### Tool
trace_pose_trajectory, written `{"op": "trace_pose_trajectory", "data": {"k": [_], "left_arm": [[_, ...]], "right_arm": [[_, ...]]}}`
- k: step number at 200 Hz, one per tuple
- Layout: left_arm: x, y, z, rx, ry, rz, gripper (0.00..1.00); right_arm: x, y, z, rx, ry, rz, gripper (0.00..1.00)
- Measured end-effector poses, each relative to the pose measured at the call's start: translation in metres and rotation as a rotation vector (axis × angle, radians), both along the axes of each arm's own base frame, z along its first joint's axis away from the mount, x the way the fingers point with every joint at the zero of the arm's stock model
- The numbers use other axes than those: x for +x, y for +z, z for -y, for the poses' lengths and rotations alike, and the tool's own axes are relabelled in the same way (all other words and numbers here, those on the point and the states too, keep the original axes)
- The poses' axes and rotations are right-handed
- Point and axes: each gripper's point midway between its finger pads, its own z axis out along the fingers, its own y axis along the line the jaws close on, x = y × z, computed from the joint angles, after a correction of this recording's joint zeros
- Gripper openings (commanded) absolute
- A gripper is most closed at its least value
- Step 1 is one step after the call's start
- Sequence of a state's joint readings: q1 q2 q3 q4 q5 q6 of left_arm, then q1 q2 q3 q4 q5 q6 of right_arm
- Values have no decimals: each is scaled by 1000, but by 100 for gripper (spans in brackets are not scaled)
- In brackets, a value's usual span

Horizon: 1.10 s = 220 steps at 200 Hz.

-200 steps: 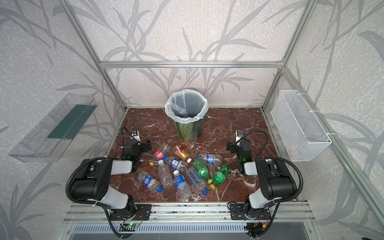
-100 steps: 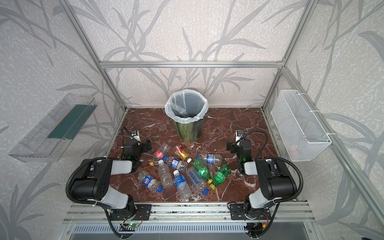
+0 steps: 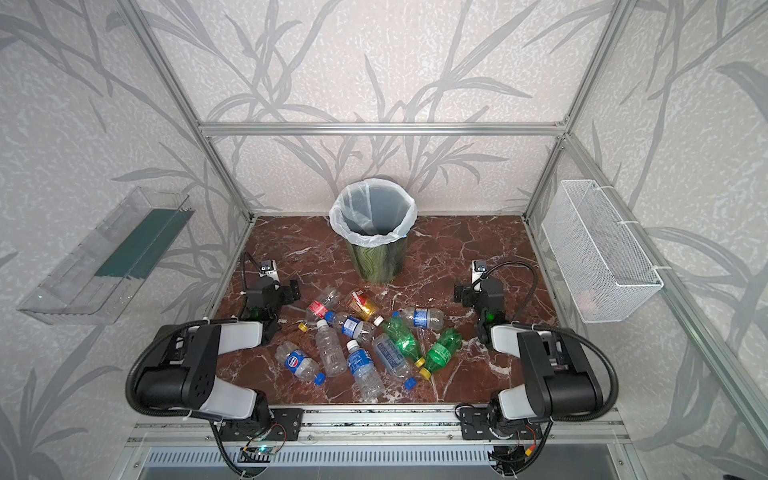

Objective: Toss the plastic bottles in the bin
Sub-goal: 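Grasp the green soda bottle with the right gripper while the left gripper advances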

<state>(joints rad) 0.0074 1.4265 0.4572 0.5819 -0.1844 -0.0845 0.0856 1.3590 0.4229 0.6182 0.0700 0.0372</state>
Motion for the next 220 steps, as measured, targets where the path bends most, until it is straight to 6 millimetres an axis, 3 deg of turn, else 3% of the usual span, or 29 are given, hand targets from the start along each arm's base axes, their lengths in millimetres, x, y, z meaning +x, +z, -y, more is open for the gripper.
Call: {"op": "trace_pose_trajectory", "data": {"k": [2, 11, 31, 46, 54, 64, 80, 99, 112, 141, 163, 180, 220], "left_arm": [[0, 3, -2, 1, 12, -9, 91], [5, 30, -7, -14, 57, 9, 86], [19, 107, -12, -74, 111, 110, 74], [17, 158, -7, -134, 108, 171, 70], [12, 174, 0, -170, 98, 187, 70], [-2, 183, 14, -228, 74, 175, 69], [-22, 176, 34, -303, 38, 114, 69], [-55, 149, 61, -368, -19, 0, 70], [-83, 122, 73, -402, -44, -96, 70], [-135, 86, 75, -456, -42, -190, 72], [-155, 81, 77, -493, -55, -179, 73], [-159, 84, 79, -515, -58, -167, 73], [-157, 71, 83, -534, -41, -228, 73]], "right_arm": [[-1, -1, 0, 6, -3, -13, 93], [5, 36, 1, 60, -26, 13, 88], [15, 127, -5, 218, -37, 109, 78], [8, 159, -16, 326, -34, 107, 76], [1, 161, -25, 381, -29, 68, 76], [-13, 151, -39, 437, -29, -24, 75], [-46, 118, -62, 491, -37, -214, 74], [-97, 86, -77, 547, -70, -386, 73], [-132, 71, -77, 582, -110, -458, 74], [-189, 42, -76, 629, -159, -574, 77], [-209, 14, -78, 634, -201, -668, 80], [-218, -6, -80, 622, -230, -726, 81], [-216, -25, -88, 609, -267, -788, 81]]}}
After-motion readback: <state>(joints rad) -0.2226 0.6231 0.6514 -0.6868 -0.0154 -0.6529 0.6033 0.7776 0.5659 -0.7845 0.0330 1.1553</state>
